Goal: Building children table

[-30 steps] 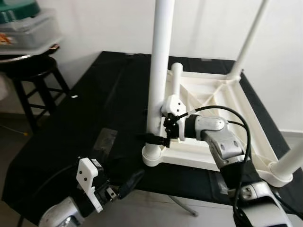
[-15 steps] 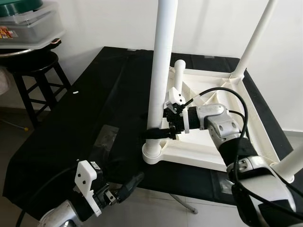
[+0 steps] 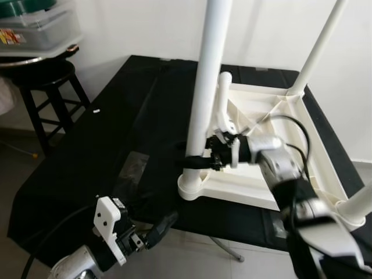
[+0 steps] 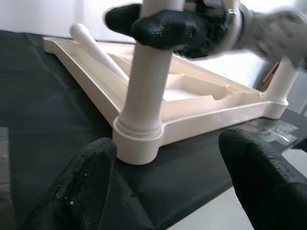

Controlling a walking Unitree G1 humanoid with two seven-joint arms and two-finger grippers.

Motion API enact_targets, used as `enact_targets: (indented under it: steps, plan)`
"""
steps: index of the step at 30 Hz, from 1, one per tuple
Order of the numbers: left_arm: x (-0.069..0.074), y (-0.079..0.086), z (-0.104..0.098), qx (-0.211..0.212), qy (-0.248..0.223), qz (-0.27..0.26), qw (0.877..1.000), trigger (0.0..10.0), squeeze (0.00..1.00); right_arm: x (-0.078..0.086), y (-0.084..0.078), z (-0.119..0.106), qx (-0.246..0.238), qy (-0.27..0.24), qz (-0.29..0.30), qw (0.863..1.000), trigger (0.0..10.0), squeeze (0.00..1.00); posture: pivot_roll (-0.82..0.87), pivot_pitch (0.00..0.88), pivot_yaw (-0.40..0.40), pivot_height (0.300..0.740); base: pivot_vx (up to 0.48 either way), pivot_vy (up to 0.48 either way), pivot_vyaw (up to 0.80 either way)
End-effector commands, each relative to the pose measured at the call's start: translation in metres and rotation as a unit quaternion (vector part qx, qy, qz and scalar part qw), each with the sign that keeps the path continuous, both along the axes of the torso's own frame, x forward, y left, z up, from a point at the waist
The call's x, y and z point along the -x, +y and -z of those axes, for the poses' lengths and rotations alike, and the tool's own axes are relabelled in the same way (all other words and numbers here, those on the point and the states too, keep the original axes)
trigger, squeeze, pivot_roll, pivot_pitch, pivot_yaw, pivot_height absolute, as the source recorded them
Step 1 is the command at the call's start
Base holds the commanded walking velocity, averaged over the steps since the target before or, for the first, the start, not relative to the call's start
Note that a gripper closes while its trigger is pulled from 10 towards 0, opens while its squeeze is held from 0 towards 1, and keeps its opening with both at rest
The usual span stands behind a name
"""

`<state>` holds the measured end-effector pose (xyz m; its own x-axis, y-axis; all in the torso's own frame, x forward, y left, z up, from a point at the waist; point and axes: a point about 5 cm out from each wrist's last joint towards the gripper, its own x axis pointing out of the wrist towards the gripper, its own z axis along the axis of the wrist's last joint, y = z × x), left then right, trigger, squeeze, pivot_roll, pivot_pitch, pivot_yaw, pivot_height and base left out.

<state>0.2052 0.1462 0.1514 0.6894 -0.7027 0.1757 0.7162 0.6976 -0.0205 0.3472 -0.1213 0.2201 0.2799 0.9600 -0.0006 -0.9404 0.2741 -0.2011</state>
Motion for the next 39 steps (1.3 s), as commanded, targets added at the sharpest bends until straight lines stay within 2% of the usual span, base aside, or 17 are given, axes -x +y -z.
enact_targets:
  steps: [1,2,3,4,6,20,21,23,24,25,27,29,34,35,36,37,39]
  plan:
    - [0.001,0.001,0.004,-0.005,0.008,0.004,1.000,10.0,0.00,0.008,-0.006,-0.004,-0.033,-0.034,0.115,0.992,0.0,0.00,0.01,0.142,-0.056,0.740,0.000,0.000,0.00]
    - [-0.001,0.002,0.005,-0.006,0.009,0.004,1.000,10.0,0.00,0.014,-0.005,0.002,-0.054,-0.043,0.173,0.983,0.0,0.00,0.01,0.136,-0.061,0.740,0.000,0.000,0.00]
    - [-0.002,0.003,0.004,-0.008,0.008,0.005,1.000,10.0,0.00,0.031,-0.004,0.028,-0.044,0.000,0.322,0.946,0.0,0.00,0.00,0.135,-0.061,0.740,0.000,0.000,0.00]
    - [-0.002,0.003,0.004,-0.008,0.008,0.005,1.000,10.0,0.00,0.031,-0.004,0.028,-0.044,0.000,0.322,0.946,0.0,0.00,0.00,0.135,-0.061,0.740,0.000,0.000,0.00]
    - [-0.005,0.003,0.005,-0.010,0.006,0.006,1.000,10.0,0.00,0.068,0.004,0.067,0.009,0.051,0.420,0.906,0.0,0.00,-0.02,0.130,-0.035,0.740,0.000,0.000,0.00]
    - [-0.012,0.005,0.007,-0.013,0.000,-0.007,1.000,10.0,0.00,0.068,0.012,0.073,0.043,0.034,0.431,0.901,0.0,0.00,-0.01,0.096,-0.053,0.740,0.000,0.000,0.00]
    - [-0.013,0.005,0.007,-0.012,-0.001,-0.004,1.000,10.0,0.00,0.066,0.015,0.071,0.039,0.044,0.416,0.907,10.0,0.00,-0.01,0.094,-0.052,0.740,0.000,0.000,0.00]
    - [-0.014,0.004,0.007,-0.012,-0.002,-0.002,1.000,10.0,0.00,0.066,0.020,0.065,0.035,0.049,0.407,0.912,10.0,0.00,0.00,0.095,-0.051,0.740,0.000,0.000,0.00]
    - [-0.014,0.004,0.007,-0.012,-0.002,0.001,1.000,10.0,0.00,0.062,0.027,0.054,0.018,0.048,0.369,0.928,10.0,1.00,0.00,0.096,-0.051,0.740,0.000,0.000,0.00]
    - [-0.014,0.004,0.007,-0.012,-0.001,0.002,1.000,10.0,0.00,0.055,0.032,0.041,0.002,0.041,0.311,0.950,10.0,1.00,0.00,0.097,-0.051,0.740,0.000,0.000,0.00]
    - [-0.014,0.004,0.007,-0.012,-0.001,0.002,1.000,10.0,0.00,0.055,0.032,0.041,0.002,0.041,0.311,0.950,10.0,1.00,0.00,0.097,-0.051,0.740,0.000,0.000,0.00]
    - [-0.013,0.003,0.006,-0.010,-0.001,0.002,1.000,10.0,0.00,0.039,0.034,0.018,-0.008,0.016,0.180,0.984,10.0,1.00,0.01,0.104,-0.054,0.740,0.000,0.000,0.00]
    - [-0.012,0.003,0.006,-0.009,-0.002,0.002,1.000,10.0,0.00,0.034,0.031,0.013,0.013,0.007,0.101,0.995,10.0,1.00,0.01,0.112,-0.051,0.740,0.000,0.000,0.00]
    - [-0.010,0.002,0.005,-0.008,-0.002,0.002,1.000,10.0,0.00,0.027,0.029,0.011,0.039,-0.002,0.038,0.999,10.0,0.76,0.03,0.122,-0.048,0.740,0.000,0.000,0.00]
    - [-0.010,0.002,0.005,-0.008,-0.002,0.002,1.000,10.0,0.00,0.027,0.029,0.011,0.039,-0.002,0.038,0.999,10.0,0.76,0.03,0.122,-0.048,0.740,0.000,0.000,0.00]
    - [-0.008,0.003,0.004,-0.008,0.000,0.003,1.000,10.0,0.00,0.018,0.027,0.006,0.043,0.006,-0.005,0.999,10.0,0.00,0.04,0.133,-0.043,0.740,0.000,0.000,0.00]
    - [-0.006,0.003,0.004,-0.010,0.002,0.005,1.000,10.0,0.00,0.011,0.027,-0.001,0.034,0.016,-0.036,0.999,10.0,0.00,0.06,0.138,-0.042,0.740,0.000,0.000,0.00]
